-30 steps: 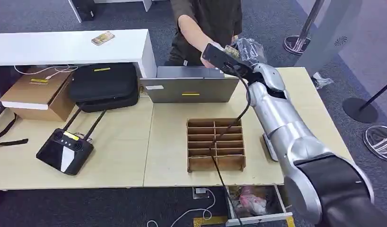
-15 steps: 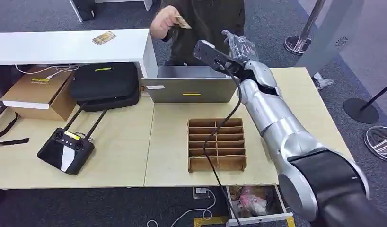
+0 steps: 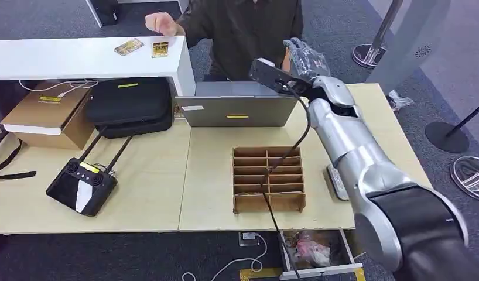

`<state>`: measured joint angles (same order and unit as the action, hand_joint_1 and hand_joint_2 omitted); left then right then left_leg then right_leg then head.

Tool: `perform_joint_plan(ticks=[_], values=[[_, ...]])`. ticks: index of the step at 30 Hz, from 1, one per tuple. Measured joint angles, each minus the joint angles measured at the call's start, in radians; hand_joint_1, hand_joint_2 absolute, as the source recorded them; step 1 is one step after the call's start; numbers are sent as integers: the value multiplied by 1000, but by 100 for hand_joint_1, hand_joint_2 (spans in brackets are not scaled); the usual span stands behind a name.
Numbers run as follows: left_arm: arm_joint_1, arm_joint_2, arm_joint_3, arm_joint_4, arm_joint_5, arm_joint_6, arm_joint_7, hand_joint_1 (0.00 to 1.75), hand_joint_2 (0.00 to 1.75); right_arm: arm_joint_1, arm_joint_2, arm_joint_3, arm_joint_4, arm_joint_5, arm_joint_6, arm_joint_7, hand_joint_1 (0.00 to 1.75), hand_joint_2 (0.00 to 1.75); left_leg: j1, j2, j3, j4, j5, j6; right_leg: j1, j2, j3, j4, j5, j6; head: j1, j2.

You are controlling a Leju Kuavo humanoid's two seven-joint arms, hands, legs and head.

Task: Pass the card to the sensor for recognition and then transmit it.

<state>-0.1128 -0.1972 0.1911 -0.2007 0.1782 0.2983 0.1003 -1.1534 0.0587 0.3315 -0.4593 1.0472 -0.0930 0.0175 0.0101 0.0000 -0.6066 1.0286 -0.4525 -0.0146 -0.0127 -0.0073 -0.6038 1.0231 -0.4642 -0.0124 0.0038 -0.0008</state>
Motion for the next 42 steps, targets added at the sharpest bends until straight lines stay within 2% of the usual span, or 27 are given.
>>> perform_joint_plan(ticks=[7, 10, 16, 21, 25, 28, 32, 37, 42], values=[[25, 5, 21, 0, 43, -3, -30, 0, 0, -33, -233, 27, -29, 54, 104, -85, 0, 175, -1, -5, -3, 3, -1, 2, 0, -5, 1, -1, 0, 2, 0, 0], [32, 6, 32, 0, 52, -3, -35, 0, 0, -49, -309, 34, -48, 44, 142, -100, 0, 175, -1, -4, -3, 3, -2, 3, -1, -3, 1, -1, 0, 2, 0, 0], [32, 8, 48, 0, 64, 0, -39, 0, 0, -27, -444, 53, -135, -40, 208, -124, 0, 175, 0, -4, -2, 4, -2, 4, 0, -4, 0, -1, 0, 2, 0, 0], [37, 9, 58, 0, 74, -6, -43, 0, 0, 72, -559, 63, -254, -165, 260, -108, 0, 175, 0, -5, -3, 3, -2, 4, 0, -5, 1, -1, 0, 3, 0, 0], [38, 8, 63, 0, 84, -14, -50, 0, 0, 261, -665, 56, -429, -265, 251, -49, 0, 175, 1, -6, -2, 3, -4, 6, 1, -6, 4, -3, -2, 5, 0, 0], [42, 8, 73, 0, 91, -18, -55, 0, 0, 455, -731, 12, -593, -285, 241, 2, 0, 175, 0, -7, -1, 3, -6, 8, 0, -7, 5, -4, -3, 6, 0, 0], [46, 10, 82, 0, 101, -27, -62, 0, 0, 693, -812, -65, -802, -292, 283, 57, 0, 175, 0, -7, -2, 3, -7, 9, 0, -7, 5, -3, -5, 8, 0, 0], [47, -5, 90, 0, 117, -42, -164, 0, 0, 958, -896, -194, -1028, -302, 333, 110, 0, 175, 0, -8, -2, 3, -9, 8, 0, -8, 5, -4, -7, 9, 0, 0], [55, -47, 108, 0, 138, -63, -244, 0, 0, 1176, -942, -329, -1209, -304, 385, 120, 0, 175, -1, -6, -1, 3, -12, 9, -1, -6, 5, -4, -7, 9, 0, 0]])
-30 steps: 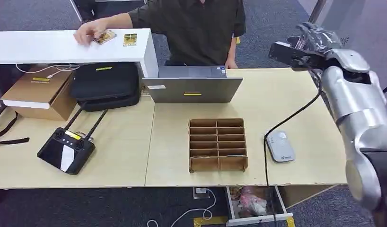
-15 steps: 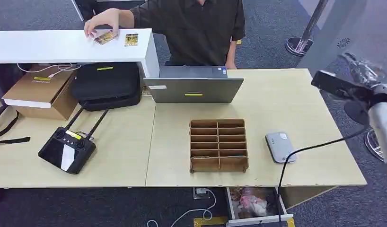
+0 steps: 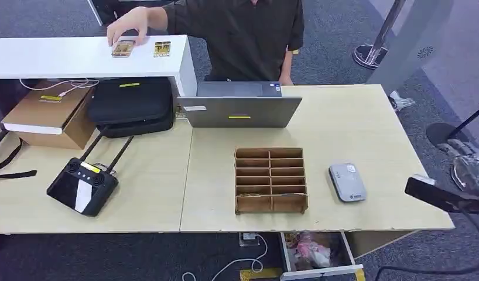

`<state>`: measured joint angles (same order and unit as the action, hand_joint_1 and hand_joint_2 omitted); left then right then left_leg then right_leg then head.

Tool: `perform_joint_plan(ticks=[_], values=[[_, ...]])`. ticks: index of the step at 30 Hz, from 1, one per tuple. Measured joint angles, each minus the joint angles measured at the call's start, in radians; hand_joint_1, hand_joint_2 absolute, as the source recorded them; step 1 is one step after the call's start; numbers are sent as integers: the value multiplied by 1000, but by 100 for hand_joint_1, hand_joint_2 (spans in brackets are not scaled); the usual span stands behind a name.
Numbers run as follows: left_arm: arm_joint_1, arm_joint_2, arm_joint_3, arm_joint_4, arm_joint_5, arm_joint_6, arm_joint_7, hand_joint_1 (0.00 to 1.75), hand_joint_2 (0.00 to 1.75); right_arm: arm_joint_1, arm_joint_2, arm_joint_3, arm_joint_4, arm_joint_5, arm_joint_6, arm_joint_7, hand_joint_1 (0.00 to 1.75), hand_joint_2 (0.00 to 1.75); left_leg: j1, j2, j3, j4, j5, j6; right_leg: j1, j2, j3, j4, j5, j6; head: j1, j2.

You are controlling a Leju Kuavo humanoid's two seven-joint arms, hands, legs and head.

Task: Pass the card to the sensor for recognition and then transmit it.

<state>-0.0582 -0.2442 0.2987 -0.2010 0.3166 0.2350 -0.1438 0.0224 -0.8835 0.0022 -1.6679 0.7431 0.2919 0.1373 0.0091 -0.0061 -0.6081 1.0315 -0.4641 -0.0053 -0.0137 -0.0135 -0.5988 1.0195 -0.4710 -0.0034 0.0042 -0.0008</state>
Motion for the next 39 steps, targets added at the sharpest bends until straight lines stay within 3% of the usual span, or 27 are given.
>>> perform_joint_plan(ticks=[5, 9, 12, 16, 19, 25, 29, 33, 39], values=[[3, -3, 10, -1, 16, -10, -10, 0, 0, 33, -36, -47, -93, -9, 60, -9, 0, 175, -1, 5, 2, 0, 0, 1, -1, 4, 0, 0, 0, 0, -1, 0], [5, -2, 22, -1, 26, -22, -17, 0, 0, -37, -87, -23, -118, -57, 151, -15, 0, 175, -1, 6, 2, 0, 0, 0, -1, 6, 0, 0, 1, 0, -1, 0], [5, -2, 24, -1, 34, -25, -22, 0, 0, -138, -114, 33, -120, -85, 196, -11, 0, 175, -1, 7, 4, 0, 1, 0, -1, 6, 1, 0, 1, 0, 0, 0], [4, -3, 25, -3, 40, -27, -28, 0, 0, -284, -112, 170, -110, -82, 181, 6, 0, 175, -1, 7, 4, 0, 1, 0, -1, 7, 1, 1, 1, 0, 0, 0], [4, -3, 25, -7, 40, -28, -30, 0, 0, -353, -67, 302, -72, -32, 108, 24, 0, 175, 0, 6, 4, 0, 1, -1, 0, 6, 2, 1, 1, 0, -1, 0], [4, -3, 25, -16, 37, -27, -30, 0, 0, -361, 83, 451, 14, 67, -31, 64, 0, 175, 0, 5, 4, 0, 2, -2, 1, 5, 2, 1, 1, 0, -1, 0], [4, -7, 25, -21, 33, -27, -30, 0, 0, -330, 198, 480, 52, 118, -90, 102, 0, 175, 1, 5, 4, 0, 2, -2, 1, 5, 2, 1, 0, -1, 0, 0], [5, -8, 25, -26, 17, -22, -29, 0, 0, -266, 290, 485, 68, 198, -93, 142, 0, 175, 1, 4, 3, -1, 2, -2, 1, 4, 1, 1, 0, -1, -1, 0], [6, -8, 25, -29, 3, -19, -27, 0, 0, -171, 341, 459, 59, 239, -89, 158, 0, 175, 1, 4, 3, -1, 2, -2, 0, 4, 1, 1, 0, -1, 0, 0]])
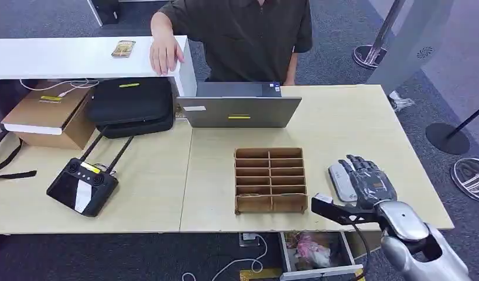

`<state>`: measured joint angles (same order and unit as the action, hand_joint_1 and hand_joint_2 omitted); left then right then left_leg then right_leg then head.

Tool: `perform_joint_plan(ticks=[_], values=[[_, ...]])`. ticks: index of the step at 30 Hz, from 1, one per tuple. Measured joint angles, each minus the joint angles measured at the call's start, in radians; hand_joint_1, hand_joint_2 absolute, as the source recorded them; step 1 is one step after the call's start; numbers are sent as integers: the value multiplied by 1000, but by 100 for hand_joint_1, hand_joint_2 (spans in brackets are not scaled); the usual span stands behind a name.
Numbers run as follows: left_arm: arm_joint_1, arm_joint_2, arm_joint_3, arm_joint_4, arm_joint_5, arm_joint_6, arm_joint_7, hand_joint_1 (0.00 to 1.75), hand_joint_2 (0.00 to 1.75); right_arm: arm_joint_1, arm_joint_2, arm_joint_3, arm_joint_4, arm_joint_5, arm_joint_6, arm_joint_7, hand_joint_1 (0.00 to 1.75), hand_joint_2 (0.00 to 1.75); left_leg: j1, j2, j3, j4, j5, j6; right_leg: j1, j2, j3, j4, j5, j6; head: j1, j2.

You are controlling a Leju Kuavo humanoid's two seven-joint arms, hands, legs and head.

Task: Pass the card to the sensor for recognition and then transmit it.

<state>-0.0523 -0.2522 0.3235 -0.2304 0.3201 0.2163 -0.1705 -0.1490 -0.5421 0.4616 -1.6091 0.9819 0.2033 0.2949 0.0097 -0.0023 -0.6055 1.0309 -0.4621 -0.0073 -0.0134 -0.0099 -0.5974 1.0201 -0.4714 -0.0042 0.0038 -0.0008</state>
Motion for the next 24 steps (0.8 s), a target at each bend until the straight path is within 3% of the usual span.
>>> perform_joint_plan(ticks=[5, 16, 24], values=[[3, 0, 0, -4, 0, 0, 0, 0, 0, 35, 11, -32, -15, 3, 37, 7, 0, 175, -1, 1, 0, 0, 0, 0, 0, 1, 0, 0, 0, 0, 0, 0], [6, -3, 0, -11, -7, 3, 0, 0, 0, 57, 50, -62, -49, 22, 48, 36, 0, 175, 0, 1, 1, 0, 0, 0, 0, 1, 0, 0, 0, 0, 0, 0], [9, -9, 0, -22, -21, 10, 6, 0, 0, 45, 153, -57, -27, 55, 20, 61, 0, 175, 0, 1, 1, 0, 0, 0, 0, 1, 0, 0, 0, 0, 0, 0]])
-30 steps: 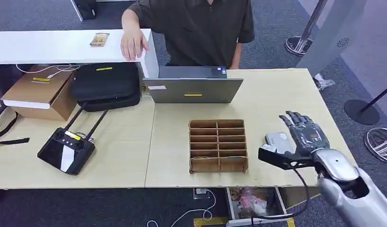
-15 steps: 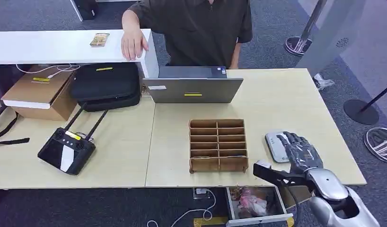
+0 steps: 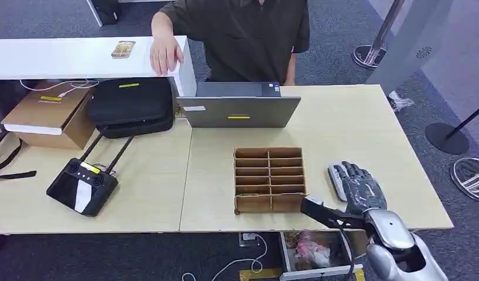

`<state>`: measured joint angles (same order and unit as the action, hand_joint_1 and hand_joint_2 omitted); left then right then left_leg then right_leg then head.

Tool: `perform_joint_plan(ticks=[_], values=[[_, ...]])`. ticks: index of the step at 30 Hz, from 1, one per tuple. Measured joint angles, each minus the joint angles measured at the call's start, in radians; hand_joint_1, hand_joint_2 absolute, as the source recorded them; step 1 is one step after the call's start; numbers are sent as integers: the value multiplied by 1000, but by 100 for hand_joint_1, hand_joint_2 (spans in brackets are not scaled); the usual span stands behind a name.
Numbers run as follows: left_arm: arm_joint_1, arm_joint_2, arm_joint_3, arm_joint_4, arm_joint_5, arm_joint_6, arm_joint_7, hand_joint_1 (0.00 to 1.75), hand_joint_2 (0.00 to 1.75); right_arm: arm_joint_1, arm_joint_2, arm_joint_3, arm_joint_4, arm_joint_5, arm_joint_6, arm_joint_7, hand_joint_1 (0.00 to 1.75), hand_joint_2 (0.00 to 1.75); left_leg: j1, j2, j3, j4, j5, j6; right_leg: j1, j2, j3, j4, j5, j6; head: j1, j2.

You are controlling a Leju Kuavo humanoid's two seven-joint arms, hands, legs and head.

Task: Pass the card to the sensor for recognition and then transmit it.

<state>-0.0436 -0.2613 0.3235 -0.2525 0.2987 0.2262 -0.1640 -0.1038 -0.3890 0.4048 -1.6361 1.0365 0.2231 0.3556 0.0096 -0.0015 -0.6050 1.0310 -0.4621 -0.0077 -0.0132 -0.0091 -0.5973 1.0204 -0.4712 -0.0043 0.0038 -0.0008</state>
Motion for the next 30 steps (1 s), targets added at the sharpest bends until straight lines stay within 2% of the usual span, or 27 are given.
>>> perform_joint_plan(ticks=[6, 15, 22, 30], values=[[0, -2, 0, -4, -11, 8, 2, 0, 0, -37, 89, 8, 44, 78, -22, 46, 0, 175, 0, 1, 0, 0, 0, 0, 0, 1, 0, 0, 0, 0, 0, 0], [-1, -5, 0, -8, -41, 11, 5, 0, 0, -73, 191, 14, 111, 135, -48, 60, 0, 175, 0, 1, 0, 0, 0, 0, 0, 1, 0, 0, 0, 0, 0, 0], [-6, -5, 0, -8, -52, 17, 14, 0, 0, -71, 231, 7, 128, 166, -53, 72, 0, 175, 0, 1, 0, 0, 0, 0, 0, 1, 0, 0, 0, 0, 0, 0], [-6, -5, 0, -8, -52, 18, 14, 0, 0, -71, 250, -1, 138, 167, -53, 72, 0, 175, 0, 1, 0, 0, 0, 0, 0, 1, 0, 0, 0, 0, 0, 0]])
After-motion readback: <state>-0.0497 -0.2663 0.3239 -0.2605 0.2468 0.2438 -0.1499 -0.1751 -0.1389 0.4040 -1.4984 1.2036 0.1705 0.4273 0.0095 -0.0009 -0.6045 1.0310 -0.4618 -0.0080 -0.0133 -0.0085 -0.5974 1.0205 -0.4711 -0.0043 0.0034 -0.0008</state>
